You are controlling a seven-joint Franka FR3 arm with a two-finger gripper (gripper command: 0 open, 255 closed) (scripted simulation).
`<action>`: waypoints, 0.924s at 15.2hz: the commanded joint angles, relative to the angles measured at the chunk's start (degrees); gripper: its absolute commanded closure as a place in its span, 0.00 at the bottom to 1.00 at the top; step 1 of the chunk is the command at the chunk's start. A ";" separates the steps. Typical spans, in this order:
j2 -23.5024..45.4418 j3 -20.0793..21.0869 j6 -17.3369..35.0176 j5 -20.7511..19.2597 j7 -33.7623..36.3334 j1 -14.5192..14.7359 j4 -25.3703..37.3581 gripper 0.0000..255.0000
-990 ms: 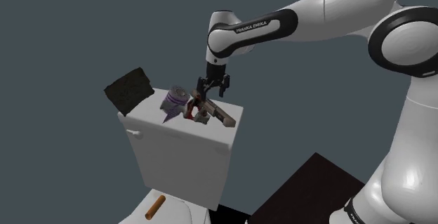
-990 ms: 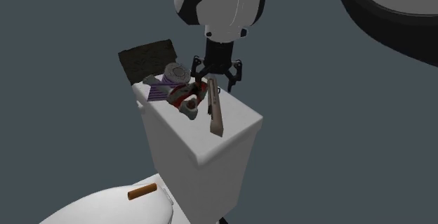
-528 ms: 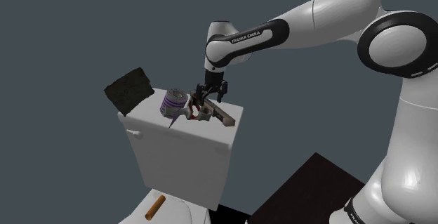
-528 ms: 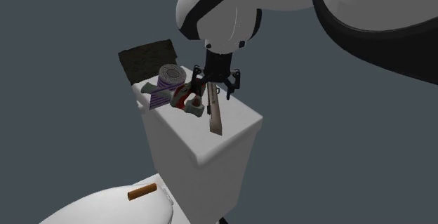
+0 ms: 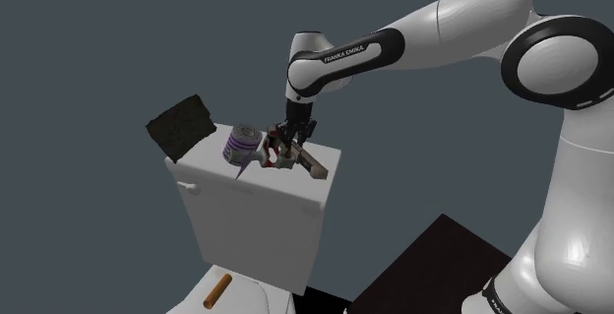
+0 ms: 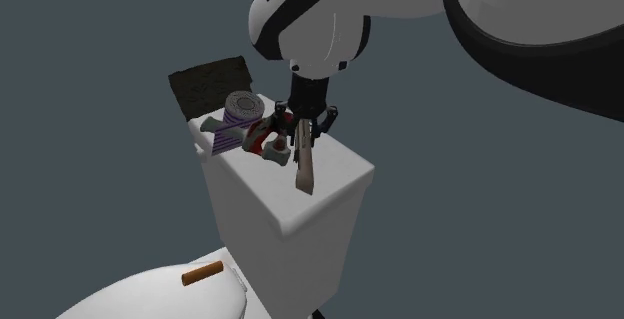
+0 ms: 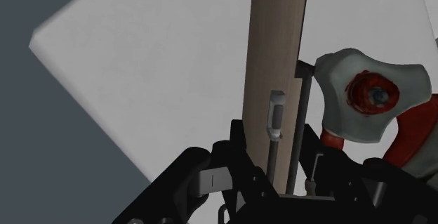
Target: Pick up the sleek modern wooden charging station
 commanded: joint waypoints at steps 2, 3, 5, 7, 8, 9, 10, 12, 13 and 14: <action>0.41 -0.29 -0.12 -0.19 0.02 -0.19 0.06 1.00; 0.29 -0.28 -0.19 -0.18 0.02 -0.20 0.01 1.00; -0.09 -0.20 -0.73 -0.19 0.23 -0.13 0.19 1.00; -0.61 -0.19 -2.09 -0.17 0.33 -0.16 1.04 1.00; -0.84 -0.18 -2.78 -0.17 0.39 -0.17 1.49 1.00; -1.05 -0.18 -3.47 -0.16 0.45 -0.18 1.99 1.00; -1.26 -0.17 -4.16 -0.16 0.51 -0.19 2.47 1.00; -1.65 -0.16 -5.56 -0.16 0.63 -0.20 3.48 1.00; -1.83 -0.16 -6.26 -0.16 0.69 -0.21 4.01 1.00; -2.00 -0.16 -6.97 -0.16 0.75 -0.22 4.55 1.00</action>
